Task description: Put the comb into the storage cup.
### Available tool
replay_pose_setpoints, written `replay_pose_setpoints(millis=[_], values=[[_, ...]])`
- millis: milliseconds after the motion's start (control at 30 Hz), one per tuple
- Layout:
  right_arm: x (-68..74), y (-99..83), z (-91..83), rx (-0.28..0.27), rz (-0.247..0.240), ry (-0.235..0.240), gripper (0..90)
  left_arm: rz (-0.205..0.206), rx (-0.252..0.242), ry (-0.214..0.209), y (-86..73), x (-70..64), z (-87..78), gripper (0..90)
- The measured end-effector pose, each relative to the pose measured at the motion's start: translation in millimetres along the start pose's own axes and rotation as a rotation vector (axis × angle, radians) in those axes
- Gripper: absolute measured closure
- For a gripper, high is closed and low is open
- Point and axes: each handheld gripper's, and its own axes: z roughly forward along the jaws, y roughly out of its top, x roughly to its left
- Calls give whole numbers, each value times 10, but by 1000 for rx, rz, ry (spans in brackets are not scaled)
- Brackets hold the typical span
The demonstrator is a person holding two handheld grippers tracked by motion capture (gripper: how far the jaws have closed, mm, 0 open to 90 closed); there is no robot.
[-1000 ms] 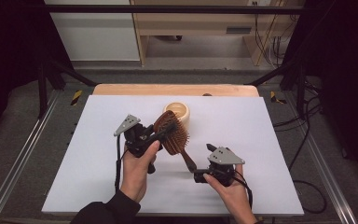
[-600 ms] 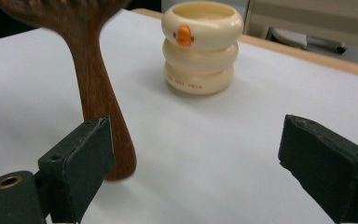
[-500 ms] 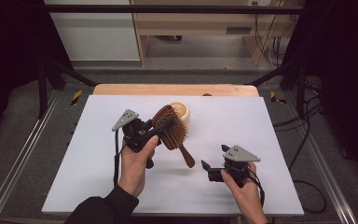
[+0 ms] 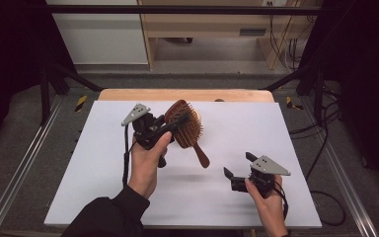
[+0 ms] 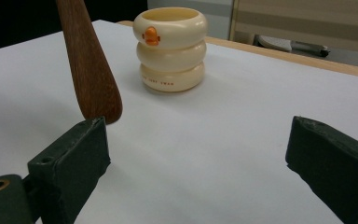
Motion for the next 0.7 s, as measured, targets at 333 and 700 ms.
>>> replay_pose_setpoints(millis=[333,700], values=[[-125,6,-69,-39,38,-11,51,-5,-38,1,323,-20,116,519],[-158,16,-56,-37,32,-14,48,-11,-70,13,559,-4,271,518]])
